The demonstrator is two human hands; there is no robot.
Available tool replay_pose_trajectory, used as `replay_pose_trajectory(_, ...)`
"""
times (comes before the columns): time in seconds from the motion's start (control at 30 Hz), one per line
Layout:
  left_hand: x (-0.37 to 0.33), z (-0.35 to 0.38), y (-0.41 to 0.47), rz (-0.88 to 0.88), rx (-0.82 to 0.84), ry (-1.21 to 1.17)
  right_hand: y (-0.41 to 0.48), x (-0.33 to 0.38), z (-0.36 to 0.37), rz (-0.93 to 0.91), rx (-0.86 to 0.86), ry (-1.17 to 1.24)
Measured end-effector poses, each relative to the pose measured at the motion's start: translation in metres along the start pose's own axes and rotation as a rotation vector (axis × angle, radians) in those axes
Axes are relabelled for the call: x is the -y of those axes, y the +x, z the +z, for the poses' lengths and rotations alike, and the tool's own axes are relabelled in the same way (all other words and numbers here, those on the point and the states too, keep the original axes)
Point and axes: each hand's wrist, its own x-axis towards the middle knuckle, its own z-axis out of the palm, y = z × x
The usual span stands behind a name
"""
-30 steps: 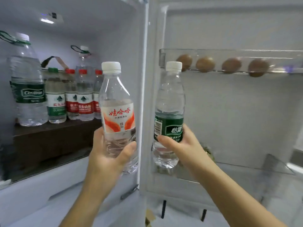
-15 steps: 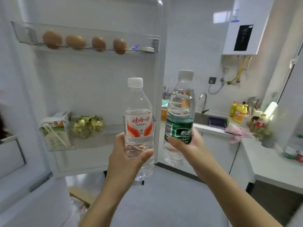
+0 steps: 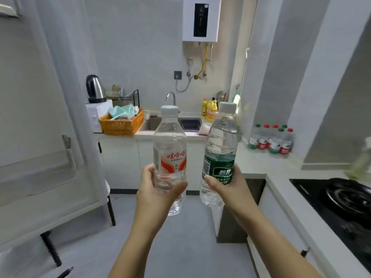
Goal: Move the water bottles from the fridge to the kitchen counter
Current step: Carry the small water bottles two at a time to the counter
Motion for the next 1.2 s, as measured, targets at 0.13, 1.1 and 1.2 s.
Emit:
replay_pose_trajectory(0.13,0.020,0.044,0.045,-0.010,0.097,-0.055,0.040,-0.029,-0.029,0.008,-0.113,-0.044)
replay_pose_trajectory(1.1,0.128,0.321,0.254,-0.061,0.408,-0.047,0.266,-0.186,-0.207,0.150,-0.412,-0.162)
replay_pose_trajectory(1.2,0.136,0.359,0.268,-0.080,0.404,-0.023,0.291,-0.207,-0.240,0.160,-0.381,-0.172)
